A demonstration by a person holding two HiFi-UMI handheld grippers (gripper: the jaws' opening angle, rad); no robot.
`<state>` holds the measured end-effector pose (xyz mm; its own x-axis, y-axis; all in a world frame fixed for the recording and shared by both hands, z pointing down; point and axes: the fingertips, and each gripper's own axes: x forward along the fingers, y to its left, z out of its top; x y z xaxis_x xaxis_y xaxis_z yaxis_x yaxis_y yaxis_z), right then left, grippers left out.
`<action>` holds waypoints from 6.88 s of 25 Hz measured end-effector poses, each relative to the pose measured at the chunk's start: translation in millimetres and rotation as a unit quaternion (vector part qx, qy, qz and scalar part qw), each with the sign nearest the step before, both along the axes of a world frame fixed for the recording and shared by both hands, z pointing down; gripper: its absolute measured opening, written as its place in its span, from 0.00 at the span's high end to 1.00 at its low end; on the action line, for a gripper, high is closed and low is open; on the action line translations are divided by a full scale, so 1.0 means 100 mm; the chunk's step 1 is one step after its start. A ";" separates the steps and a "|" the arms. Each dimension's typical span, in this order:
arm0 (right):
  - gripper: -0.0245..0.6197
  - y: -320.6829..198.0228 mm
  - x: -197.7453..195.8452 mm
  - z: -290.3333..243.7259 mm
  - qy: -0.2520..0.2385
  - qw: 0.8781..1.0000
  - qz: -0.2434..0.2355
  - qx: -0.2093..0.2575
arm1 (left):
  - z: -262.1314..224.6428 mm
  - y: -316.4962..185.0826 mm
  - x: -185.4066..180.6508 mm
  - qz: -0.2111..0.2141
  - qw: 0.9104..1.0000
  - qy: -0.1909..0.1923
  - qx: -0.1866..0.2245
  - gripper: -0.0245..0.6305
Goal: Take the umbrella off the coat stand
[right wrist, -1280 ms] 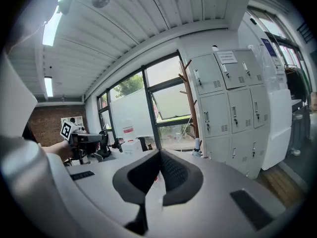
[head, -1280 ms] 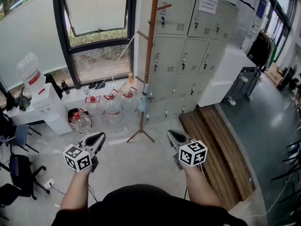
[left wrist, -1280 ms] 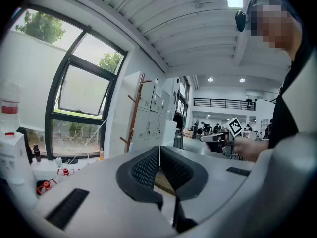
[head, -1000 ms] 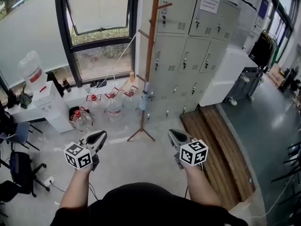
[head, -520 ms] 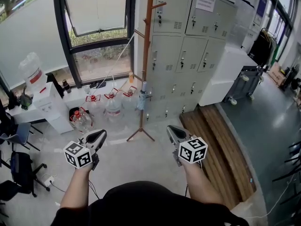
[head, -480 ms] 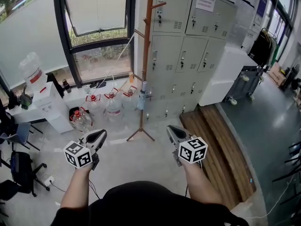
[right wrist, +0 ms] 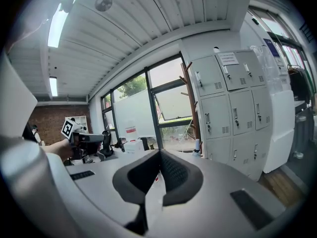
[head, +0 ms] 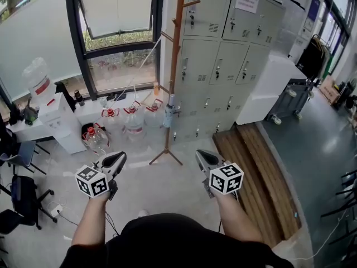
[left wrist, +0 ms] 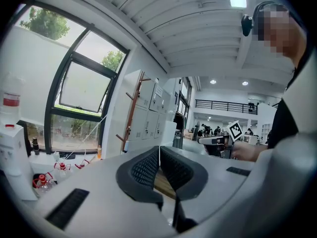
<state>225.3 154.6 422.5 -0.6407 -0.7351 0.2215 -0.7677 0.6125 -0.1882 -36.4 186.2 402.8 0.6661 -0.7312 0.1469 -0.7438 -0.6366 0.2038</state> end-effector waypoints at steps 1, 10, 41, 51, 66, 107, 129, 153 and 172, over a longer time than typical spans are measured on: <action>0.94 0.00 -0.01 0.01 0.001 1.000 0.000 -0.001 | 0.00 0.00 0.00 0.001 1.000 0.001 0.001 0.92; 0.94 -0.14 -0.06 0.10 0.013 1.000 0.009 -0.009 | 0.04 -0.14 -0.01 0.012 1.000 0.002 -0.005 0.92; 0.94 -1.48 -0.74 0.42 0.034 0.997 0.058 -0.045 | 0.31 -1.69 -0.70 0.060 0.998 0.000 -0.032 0.92; 0.94 -1.87 -1.00 0.44 0.035 0.996 0.065 -0.052 | 0.31 -2.11 -0.92 0.071 0.997 -0.001 -0.038 0.92; 0.94 -2.22 -1.38 0.38 0.048 0.994 0.075 -0.059 | 0.28 -2.57 -1.26 0.087 0.995 0.005 -0.044 0.92; 0.94 -2.87 -1.92 0.45 0.057 0.990 0.115 -0.060 | 0.37 -3.30 -1.68 0.150 0.988 0.005 -0.042 0.92; 0.94 -3.13 -1.69 0.54 0.060 0.990 0.114 -0.059 | 0.40 -3.46 -1.54 0.135 0.990 0.004 -0.042 0.92; 0.94 -4.18 -1.16 0.82 0.066 0.989 0.104 -0.079 | 0.62 -4.39 -1.01 0.122 0.990 -0.008 -0.069 0.92; 0.94 -4.72 -0.98 1.06 0.067 0.989 0.096 -0.094 | 0.85 -4.88 -0.77 0.122 0.988 -0.012 -0.088 0.92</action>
